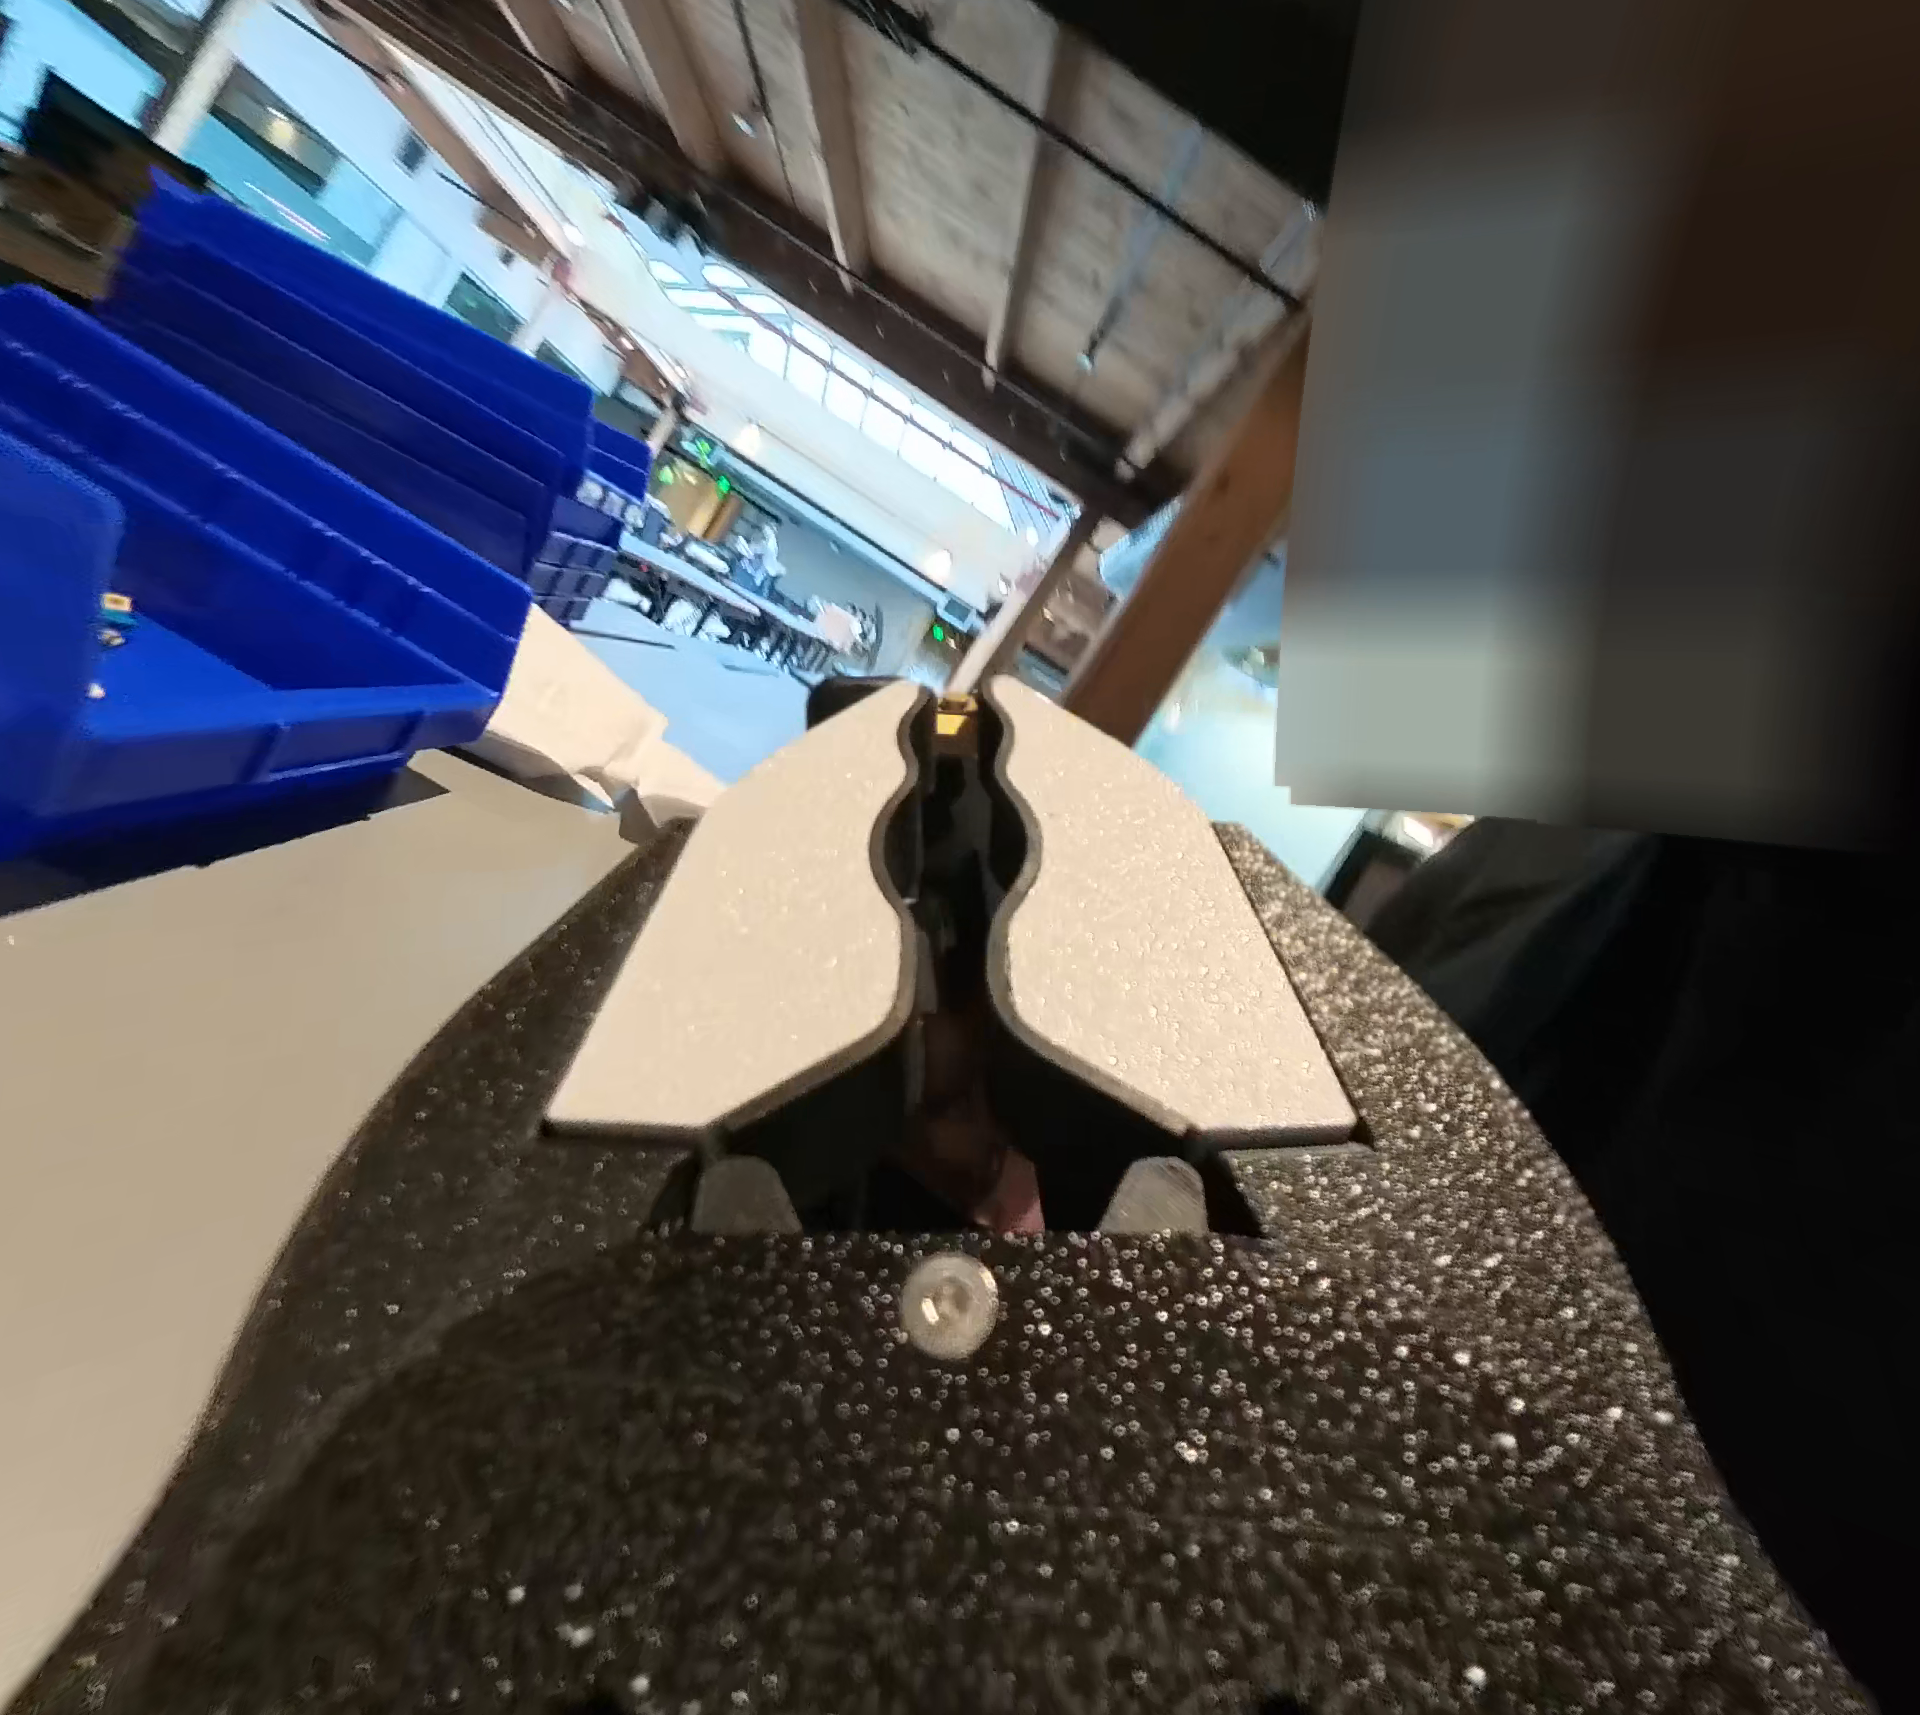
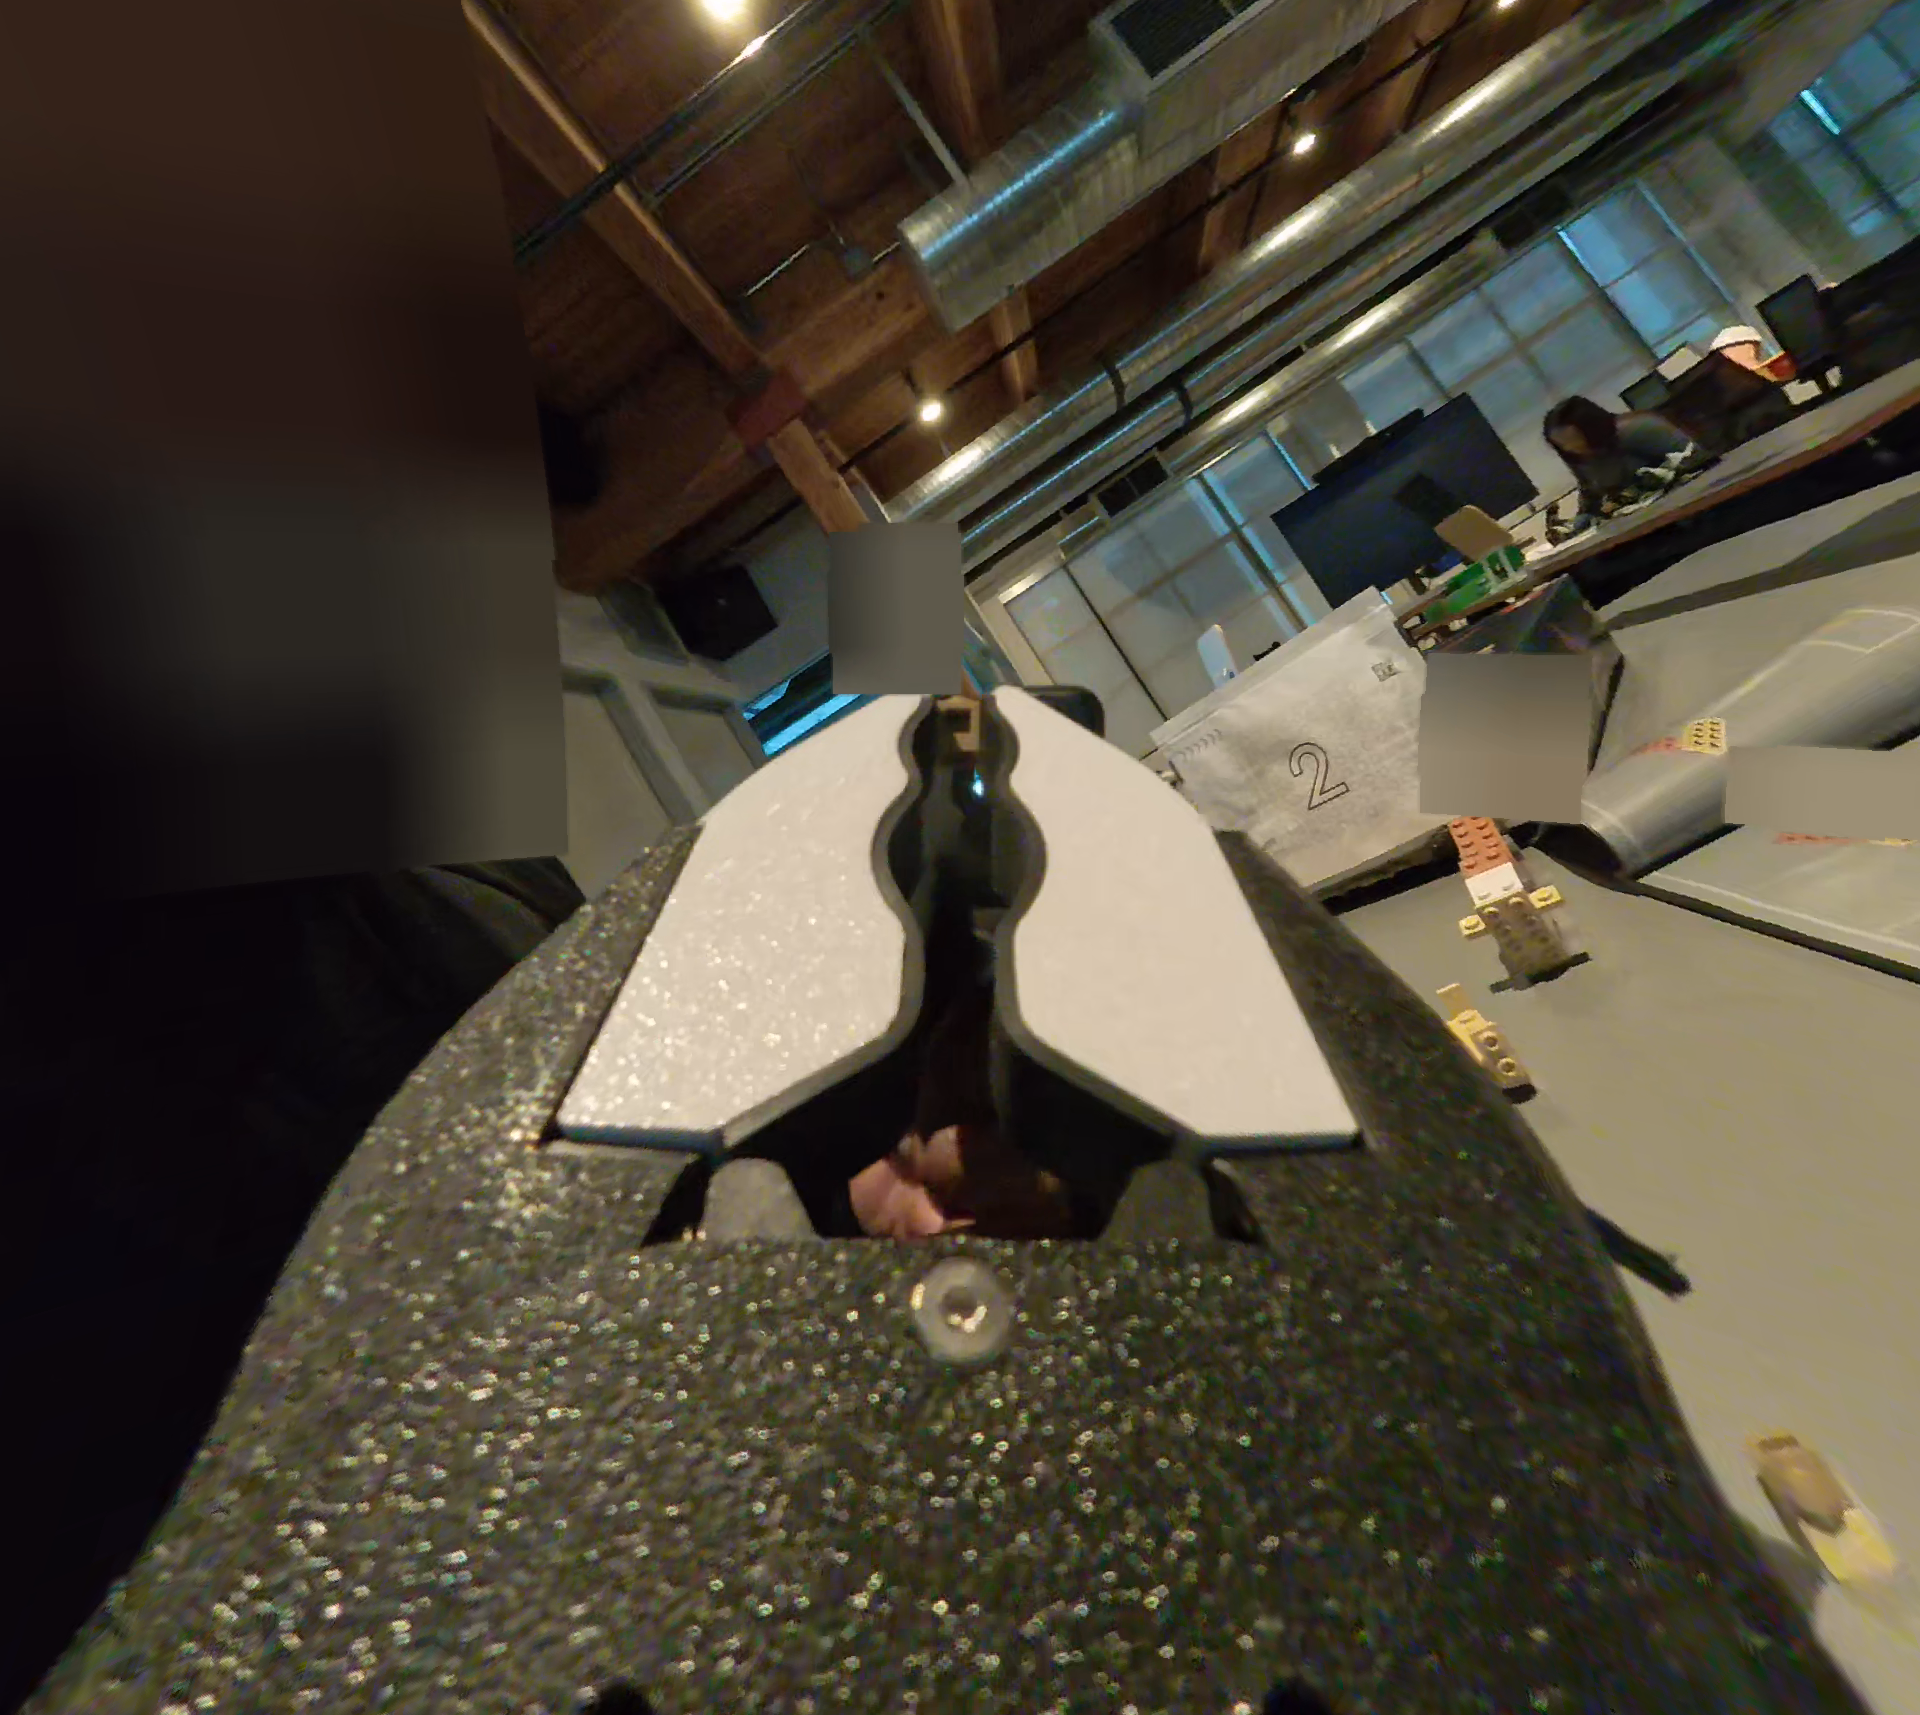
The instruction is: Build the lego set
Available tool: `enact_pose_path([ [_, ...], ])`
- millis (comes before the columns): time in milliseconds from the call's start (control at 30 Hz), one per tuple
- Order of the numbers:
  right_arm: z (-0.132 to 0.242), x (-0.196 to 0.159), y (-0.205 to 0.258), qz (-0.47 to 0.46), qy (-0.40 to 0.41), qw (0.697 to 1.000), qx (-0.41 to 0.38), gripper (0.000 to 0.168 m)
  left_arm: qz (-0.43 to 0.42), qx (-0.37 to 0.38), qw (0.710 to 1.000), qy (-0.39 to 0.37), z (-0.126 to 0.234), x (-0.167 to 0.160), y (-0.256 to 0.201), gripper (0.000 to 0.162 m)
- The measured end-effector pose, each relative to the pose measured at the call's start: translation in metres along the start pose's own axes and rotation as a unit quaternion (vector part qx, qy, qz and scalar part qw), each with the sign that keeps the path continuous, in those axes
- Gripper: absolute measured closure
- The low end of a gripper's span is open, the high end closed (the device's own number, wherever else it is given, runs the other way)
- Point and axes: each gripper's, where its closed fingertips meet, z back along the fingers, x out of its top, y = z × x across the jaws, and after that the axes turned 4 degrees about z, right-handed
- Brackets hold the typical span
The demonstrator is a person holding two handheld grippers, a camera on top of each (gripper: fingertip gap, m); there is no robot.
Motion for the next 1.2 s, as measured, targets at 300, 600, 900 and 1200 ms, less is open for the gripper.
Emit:
enact_pose_path([
  [300, -0.002, -0.002, -0.002, -0.018, -0.033, 0.999, -0.02, 0.161, -0.01, 0.011, 0.997, -0.069, 0.003, 0.003, 0.002, 0.156],
  [600, -0.005, -0.012, -0.006, -0.035, -0.04, 0.998, -0.038, 0.161, -0.023, 0.019, 0.995, -0.092, 0.002, 0.004, 0.001, 0.162],
  [900, 0.017, 0.011, -0.04, -0.005, -0.089, 0.986, -0.138, 0.161, -0.063, 0.095, 0.983, -0.144, 0.016, 0.017, 0.036, 0.162],
  [1200, 0.019, 0.004, -0.048, -0.03, -0.024, 0.99, -0.139, 0.161, -0.111, 0.135, 0.981, -0.085, 0.03, 0.021, 0.042, 0.162],
])
